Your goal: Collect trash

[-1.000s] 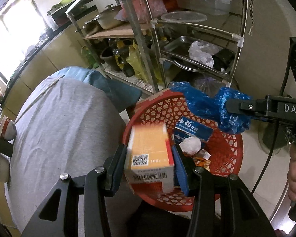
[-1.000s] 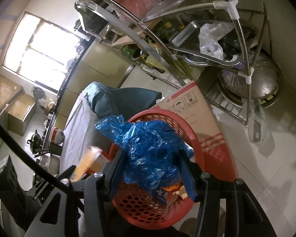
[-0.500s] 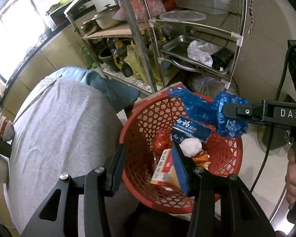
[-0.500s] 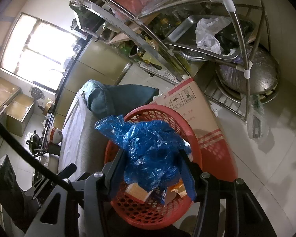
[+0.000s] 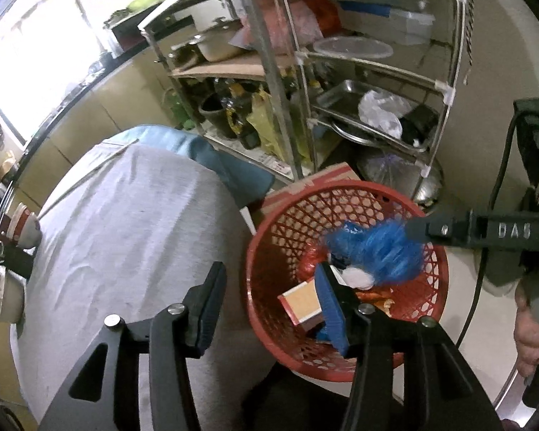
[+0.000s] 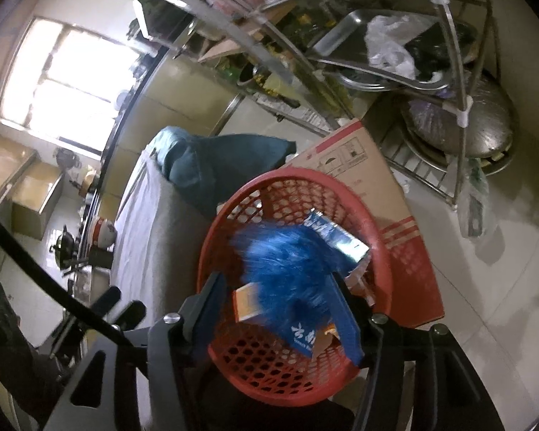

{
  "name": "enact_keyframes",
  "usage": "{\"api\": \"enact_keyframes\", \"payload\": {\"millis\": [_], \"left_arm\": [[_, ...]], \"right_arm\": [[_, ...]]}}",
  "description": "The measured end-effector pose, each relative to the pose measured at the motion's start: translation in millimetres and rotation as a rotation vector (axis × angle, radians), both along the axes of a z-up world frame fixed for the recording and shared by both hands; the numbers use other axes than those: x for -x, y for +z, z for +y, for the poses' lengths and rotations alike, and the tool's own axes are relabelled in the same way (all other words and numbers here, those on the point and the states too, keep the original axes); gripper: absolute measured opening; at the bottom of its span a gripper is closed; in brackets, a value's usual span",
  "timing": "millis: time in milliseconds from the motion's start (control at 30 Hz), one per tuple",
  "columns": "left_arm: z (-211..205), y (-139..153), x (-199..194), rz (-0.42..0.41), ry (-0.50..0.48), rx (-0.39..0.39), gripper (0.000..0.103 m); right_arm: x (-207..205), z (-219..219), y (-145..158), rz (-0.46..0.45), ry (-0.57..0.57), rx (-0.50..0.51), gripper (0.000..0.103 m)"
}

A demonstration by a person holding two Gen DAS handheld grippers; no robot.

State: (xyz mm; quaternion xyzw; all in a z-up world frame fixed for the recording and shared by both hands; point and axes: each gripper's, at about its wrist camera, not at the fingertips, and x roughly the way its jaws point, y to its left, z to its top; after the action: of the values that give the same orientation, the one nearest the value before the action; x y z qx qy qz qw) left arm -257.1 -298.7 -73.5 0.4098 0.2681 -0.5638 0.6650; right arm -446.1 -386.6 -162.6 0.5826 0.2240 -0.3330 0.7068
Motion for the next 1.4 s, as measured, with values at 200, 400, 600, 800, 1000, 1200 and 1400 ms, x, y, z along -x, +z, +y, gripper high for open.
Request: {"api": "enact_keyframes", "payload": {"millis": [200,400,600,800,1000,1200,1400], "left_arm": [[12,18,-17,0.005,0.052,0.046,0.053],[33,41,-44,0.01,0.13,0.118,0.07],[62,66,-82,-0.021,0.249,0.195,0.078],[105,89,-131,-0.044,0.419,0.252,0.079],[163,107,-184,-0.09,0.642,0.303,0.079],[219,120,-218,-0.13,0.798,0.352,0.079],[255,127,-231,-0.146,0.863,0.373,0.079]], "right_arm": [[-18,10,10,0.029,0.06,0.036,0.066],[-38,23,41,0.075,0.107,0.159,0.066],[-72,42,94,0.134,0.169,0.379,0.066],[-134,75,138,0.155,0.31,0.561,0.066],[-205,116,164,0.112,0.451,0.646,0.066],[-262,159,175,0.078,0.556,0.695,0.066],[-294,196,190,0.063,0.612,0.739,0.066]]}}
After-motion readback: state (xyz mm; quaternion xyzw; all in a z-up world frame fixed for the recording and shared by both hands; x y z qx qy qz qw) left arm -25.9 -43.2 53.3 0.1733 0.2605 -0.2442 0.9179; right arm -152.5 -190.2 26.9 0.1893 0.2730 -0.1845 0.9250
